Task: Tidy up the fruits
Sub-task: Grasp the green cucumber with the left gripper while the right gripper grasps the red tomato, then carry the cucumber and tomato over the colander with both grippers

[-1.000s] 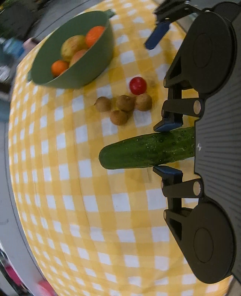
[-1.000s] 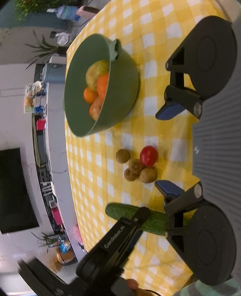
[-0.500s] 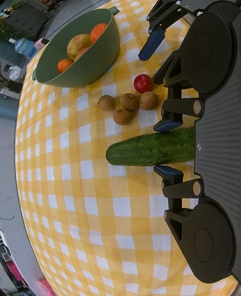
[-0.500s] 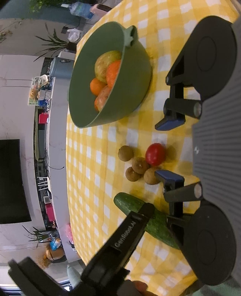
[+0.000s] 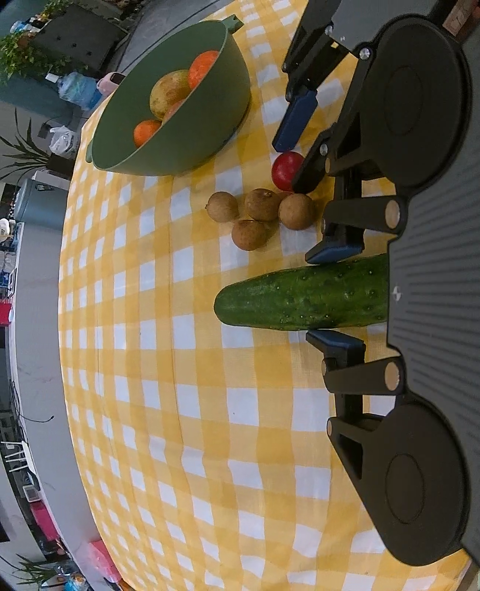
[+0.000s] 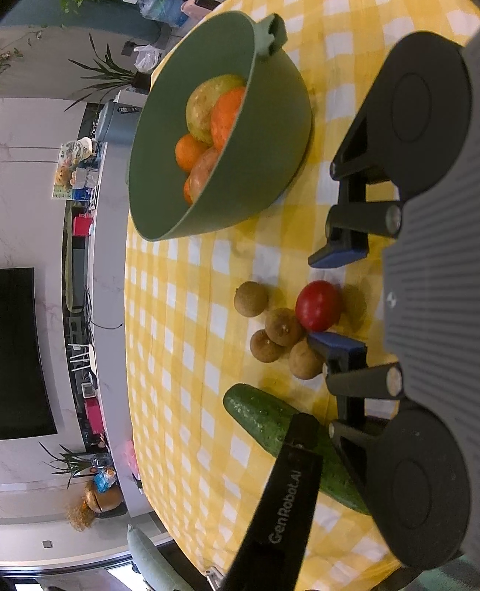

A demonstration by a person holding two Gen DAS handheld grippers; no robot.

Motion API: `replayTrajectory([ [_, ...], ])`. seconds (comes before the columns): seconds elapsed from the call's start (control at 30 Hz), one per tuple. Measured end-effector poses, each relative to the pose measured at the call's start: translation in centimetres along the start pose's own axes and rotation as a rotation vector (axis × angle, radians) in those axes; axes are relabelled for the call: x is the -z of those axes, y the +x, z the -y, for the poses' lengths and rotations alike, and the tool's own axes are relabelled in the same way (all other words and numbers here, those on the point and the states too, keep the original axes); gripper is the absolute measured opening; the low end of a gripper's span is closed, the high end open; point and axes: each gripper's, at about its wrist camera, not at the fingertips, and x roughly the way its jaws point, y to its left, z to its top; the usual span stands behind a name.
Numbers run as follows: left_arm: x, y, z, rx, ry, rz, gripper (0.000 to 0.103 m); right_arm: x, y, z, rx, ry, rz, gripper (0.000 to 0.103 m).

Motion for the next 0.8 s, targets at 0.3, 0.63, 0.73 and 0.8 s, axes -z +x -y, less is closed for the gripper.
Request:
replayTrajectory([
  [0.3, -0.1, -0.1, -0.3, 0.020, 0.002, -0.008, 0.042, 0.1, 0.0, 0.1, -0.033, 0.017, -0.007, 0.026],
  [0.63, -0.7, -2.8, 0.7, 0.028, 0.031, 0.059, 0.042, 0.0, -2.2, 0.6, -0.018, 0.048, 0.050, 0.025],
  [0.73, -1.1, -4.0, 1.3, 0.029, 0.040, 0.085, 0.042, -0.1, -3.3, 0.6, -0.020, 0.047, 0.079, 0.025],
  [0.8, -1.5, -4.6, 1.8, 0.031, 0.047, 0.100, 0.042, -0.2, -4.1, 0.8, -0.021, 0.053, 0.101, 0.025],
])
